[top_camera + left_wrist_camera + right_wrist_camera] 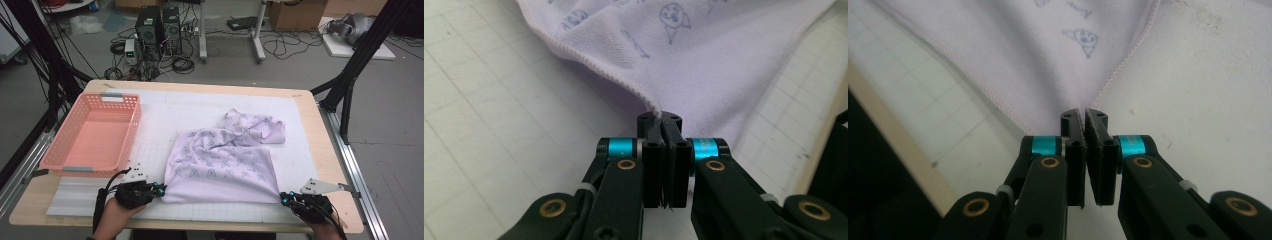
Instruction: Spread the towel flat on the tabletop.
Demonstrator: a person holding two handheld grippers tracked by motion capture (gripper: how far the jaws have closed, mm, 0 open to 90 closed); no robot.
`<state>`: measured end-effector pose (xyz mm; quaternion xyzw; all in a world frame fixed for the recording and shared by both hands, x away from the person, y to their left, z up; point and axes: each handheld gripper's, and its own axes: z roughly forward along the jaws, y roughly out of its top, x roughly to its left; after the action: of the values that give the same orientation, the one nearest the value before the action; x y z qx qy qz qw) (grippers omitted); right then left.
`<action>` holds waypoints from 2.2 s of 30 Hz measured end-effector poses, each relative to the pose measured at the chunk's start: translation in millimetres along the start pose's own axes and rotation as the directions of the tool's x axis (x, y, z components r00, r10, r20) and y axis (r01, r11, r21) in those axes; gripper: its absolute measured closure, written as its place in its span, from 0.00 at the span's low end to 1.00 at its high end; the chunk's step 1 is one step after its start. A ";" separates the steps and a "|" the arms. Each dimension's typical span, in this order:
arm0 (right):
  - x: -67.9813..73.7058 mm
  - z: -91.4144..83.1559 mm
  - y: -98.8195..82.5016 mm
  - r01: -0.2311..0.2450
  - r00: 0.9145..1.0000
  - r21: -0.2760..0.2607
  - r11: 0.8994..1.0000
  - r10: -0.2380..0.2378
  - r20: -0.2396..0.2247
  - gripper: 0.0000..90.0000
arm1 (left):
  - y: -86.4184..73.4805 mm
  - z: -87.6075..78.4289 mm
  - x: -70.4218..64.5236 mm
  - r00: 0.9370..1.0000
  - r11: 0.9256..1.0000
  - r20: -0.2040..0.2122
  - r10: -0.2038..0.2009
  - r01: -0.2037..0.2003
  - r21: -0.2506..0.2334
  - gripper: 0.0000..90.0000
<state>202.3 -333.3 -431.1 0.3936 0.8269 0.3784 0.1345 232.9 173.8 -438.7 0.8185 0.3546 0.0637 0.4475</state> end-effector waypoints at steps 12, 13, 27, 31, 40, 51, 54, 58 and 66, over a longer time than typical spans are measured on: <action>31.8 -40.2 -28.7 0.064 0.994 0.140 0.988 -0.052 -0.092 0.96 | -22.9 -15.5 -20.1 0.980 0.994 0.190 0.063 -0.080 0.081 0.97; 33.8 -41.4 -29.2 0.074 0.994 0.131 0.989 -0.062 -0.089 0.92 | -22.3 -14.4 -19.4 0.982 0.994 0.176 0.066 -0.080 0.072 0.94; 2.1 24.2 32.1 0.005 0.988 -0.098 0.995 0.010 0.154 0.59 | 30.4 14.9 26.2 0.988 0.982 -0.100 -0.116 0.099 -0.159 0.46; -10.1 53.0 47.0 0.005 0.987 -0.062 0.998 0.005 0.163 0.64 | 44.3 31.5 34.5 0.981 0.981 -0.134 -0.137 0.116 -0.155 0.46; -28.1 88.0 60.9 -0.037 0.992 -0.030 0.999 0.040 0.122 0.65 | 68.5 55.9 47.3 0.978 0.974 -0.140 -0.154 0.126 -0.191 0.45; -34.3 85.1 67.1 -0.015 0.999 0.026 1.000 0.014 0.042 0.95 | 102.3 102.5 61.9 0.980 0.987 -0.165 -0.107 0.085 -0.139 0.47; -34.2 73.0 60.6 0.000 0.999 0.054 0.999 -0.002 0.038 0.96 | 104.5 114.7 59.4 0.982 0.995 -0.179 -0.059 0.042 -0.094 0.47; -37.9 45.1 39.3 -0.020 0.998 0.082 0.996 0.015 0.062 0.96 | 105.1 117.7 59.5 0.983 0.994 -0.173 -0.056 0.038 -0.102 0.47; -34.3 3.0 10.7 -0.047 0.996 0.140 0.989 0.036 0.085 0.95 | 107.1 119.1 49.6 0.993 0.994 -0.114 -0.043 0.030 -0.108 0.46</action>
<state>232.1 -353.2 -427.8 0.4347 0.8371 0.3048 0.1323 375.9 86.3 -436.3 0.7818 0.3910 0.1217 0.4702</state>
